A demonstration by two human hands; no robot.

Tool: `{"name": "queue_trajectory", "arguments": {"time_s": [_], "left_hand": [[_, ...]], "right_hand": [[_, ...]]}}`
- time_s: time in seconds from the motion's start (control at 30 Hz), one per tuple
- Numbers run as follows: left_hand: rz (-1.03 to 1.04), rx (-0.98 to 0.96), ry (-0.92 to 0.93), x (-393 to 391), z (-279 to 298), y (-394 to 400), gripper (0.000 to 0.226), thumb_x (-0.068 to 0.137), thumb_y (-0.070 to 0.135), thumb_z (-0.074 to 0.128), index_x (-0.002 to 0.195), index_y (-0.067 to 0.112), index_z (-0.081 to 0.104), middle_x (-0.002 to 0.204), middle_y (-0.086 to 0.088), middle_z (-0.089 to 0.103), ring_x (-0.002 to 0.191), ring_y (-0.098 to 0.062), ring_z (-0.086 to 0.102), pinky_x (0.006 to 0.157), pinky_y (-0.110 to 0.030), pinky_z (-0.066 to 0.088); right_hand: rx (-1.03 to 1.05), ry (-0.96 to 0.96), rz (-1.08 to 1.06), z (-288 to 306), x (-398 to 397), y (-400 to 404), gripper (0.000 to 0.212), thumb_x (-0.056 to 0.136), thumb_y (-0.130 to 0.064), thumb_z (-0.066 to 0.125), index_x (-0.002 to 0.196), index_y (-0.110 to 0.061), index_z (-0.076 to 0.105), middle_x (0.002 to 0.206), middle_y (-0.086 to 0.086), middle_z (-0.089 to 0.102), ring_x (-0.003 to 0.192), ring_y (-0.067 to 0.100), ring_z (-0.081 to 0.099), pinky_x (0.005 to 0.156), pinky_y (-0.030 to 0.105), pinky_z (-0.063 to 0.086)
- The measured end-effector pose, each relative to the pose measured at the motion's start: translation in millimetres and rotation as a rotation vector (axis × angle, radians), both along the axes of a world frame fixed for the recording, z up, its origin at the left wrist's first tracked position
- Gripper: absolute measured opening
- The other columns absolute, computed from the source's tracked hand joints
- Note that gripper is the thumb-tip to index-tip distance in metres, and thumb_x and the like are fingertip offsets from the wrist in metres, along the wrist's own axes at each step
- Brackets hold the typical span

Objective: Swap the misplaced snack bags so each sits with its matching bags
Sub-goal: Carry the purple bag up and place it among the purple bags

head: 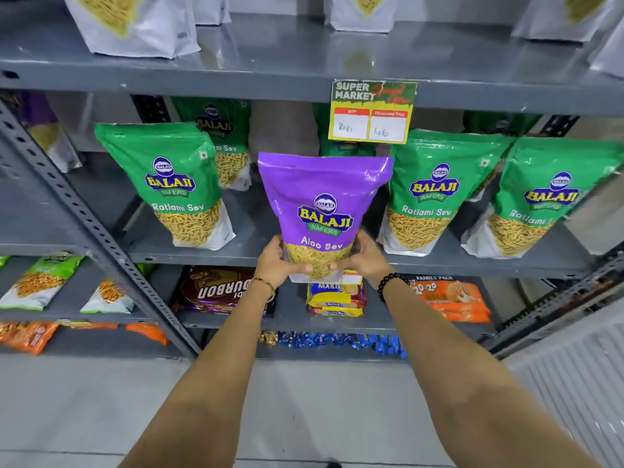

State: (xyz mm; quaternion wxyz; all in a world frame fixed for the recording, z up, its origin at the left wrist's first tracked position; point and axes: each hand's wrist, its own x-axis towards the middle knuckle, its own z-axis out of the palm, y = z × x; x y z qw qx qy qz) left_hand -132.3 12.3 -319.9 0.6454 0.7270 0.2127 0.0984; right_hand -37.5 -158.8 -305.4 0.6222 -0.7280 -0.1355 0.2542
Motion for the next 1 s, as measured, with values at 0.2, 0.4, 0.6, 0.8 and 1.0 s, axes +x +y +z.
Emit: {"name": "queue_trajectory", "arguments": {"time_s": [0.2,0.4,0.6,0.8,1.0], "left_hand": [[0.021,-0.022,-0.084,-46,16,6,0.072,0.051,-0.012,0.079,0.114,0.001,0.045,0.113,-0.024,0.061,0.096,-0.026,0.060,0.082,-0.037,0.053],[0.087,0.060,-0.203,-75,59,25,0.079,0.042,0.008,0.088,0.112,0.013,0.050,0.102,-0.010,0.064,0.095,-0.023,0.061,0.080,-0.029,0.054],[0.165,0.139,-0.326,-85,120,48,0.082,0.034,0.037,0.089,0.106,0.019,0.056,0.104,-0.007,0.069,0.099,-0.025,0.064,0.089,-0.043,0.052],[0.240,0.126,-0.565,-71,208,49,0.058,0.038,0.039,0.085,0.092,0.029,0.066,0.097,-0.014,0.069,0.091,-0.030,0.064,0.088,-0.046,0.052],[0.127,0.167,-0.746,-30,292,31,0.042,0.047,0.038,0.085,0.083,0.026,0.068,0.082,0.004,0.072,0.076,-0.009,0.064,0.074,-0.025,0.054]], "right_hand": [[0.068,-0.050,0.032,17,-45,5,0.065,0.055,0.020,0.073,0.114,0.002,0.051,0.112,0.020,0.061,0.103,0.031,0.057,0.085,0.042,0.051],[0.144,-0.190,0.091,68,-65,23,0.064,0.055,0.012,0.078,0.112,-0.008,0.057,0.119,0.015,0.063,0.109,0.024,0.057,0.096,0.037,0.046],[0.218,-0.324,0.118,137,-73,39,0.062,0.057,0.002,0.081,0.115,-0.008,0.060,0.116,0.007,0.066,0.105,0.017,0.061,0.083,0.018,0.051],[0.393,-0.423,0.044,223,-69,46,0.060,0.058,0.001,0.081,0.114,-0.008,0.060,0.107,0.009,0.070,0.095,0.017,0.067,0.077,0.025,0.057],[0.568,-0.472,-0.056,302,-44,30,0.064,0.065,0.001,0.076,0.125,-0.004,0.053,0.109,0.013,0.068,0.095,0.019,0.067,0.083,0.029,0.055]]}}
